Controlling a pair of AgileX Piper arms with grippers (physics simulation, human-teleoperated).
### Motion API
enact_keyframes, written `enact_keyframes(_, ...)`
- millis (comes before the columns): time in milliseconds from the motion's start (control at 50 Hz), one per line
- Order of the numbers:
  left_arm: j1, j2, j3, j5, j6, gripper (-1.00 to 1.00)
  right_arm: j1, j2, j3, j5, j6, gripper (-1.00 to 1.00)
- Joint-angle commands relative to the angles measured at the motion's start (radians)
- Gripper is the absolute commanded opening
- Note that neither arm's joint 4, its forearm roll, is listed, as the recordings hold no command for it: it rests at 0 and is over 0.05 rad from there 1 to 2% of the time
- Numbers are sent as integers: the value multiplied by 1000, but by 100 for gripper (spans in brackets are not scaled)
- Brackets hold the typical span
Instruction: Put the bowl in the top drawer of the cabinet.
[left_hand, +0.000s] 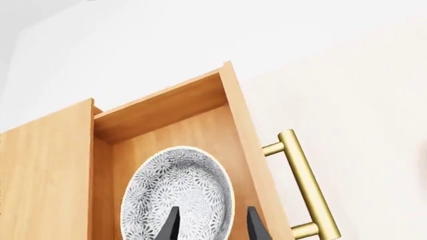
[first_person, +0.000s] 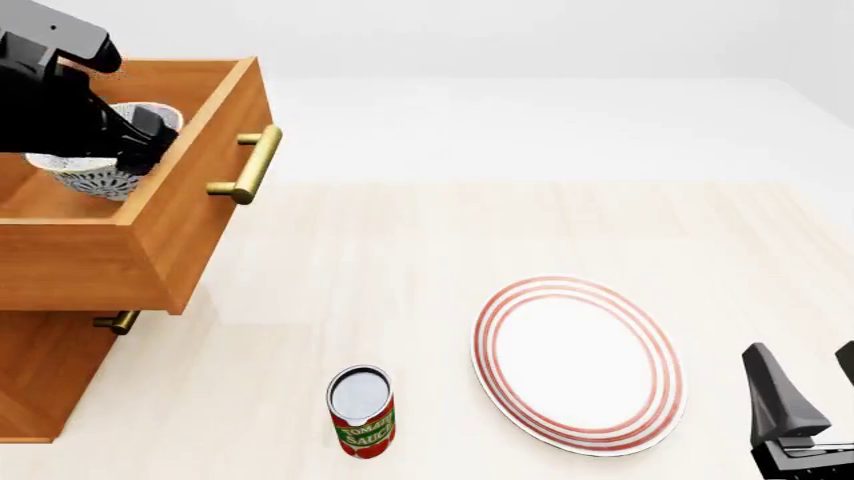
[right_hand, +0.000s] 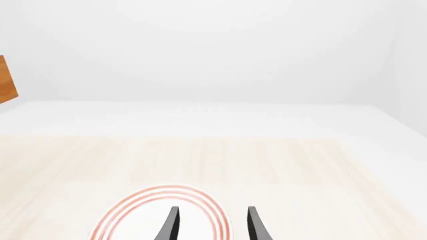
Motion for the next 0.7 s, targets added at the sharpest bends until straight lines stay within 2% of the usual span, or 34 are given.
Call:
enact_keyframes(20,-10,8,-58,3,-65,100,0,0,0,0,0,100)
enact_keyframes(60,-14,11,-85,12,-96,100,0,0,0,0,0,100)
enact_keyframes(140,-14,15,-108,20,-102,100,0,0,0,0,0,100)
enact_keyframes(380,-7,36,-214,55,-70,100,0,0,0,0,0,100)
enact_keyframes(400,-13,42,-255,76,-69,100,0,0,0,0,0,100)
enact_keyframes(560,-44,51,-374,144,-61,100,0,0,0,0,0,100)
enact_keyframes(660,-86,58,-520,206,-66,100,0,0,0,0,0,100)
enact_keyframes(700,-96,59,-535,216,-57,100,0,0,0,0,0,100)
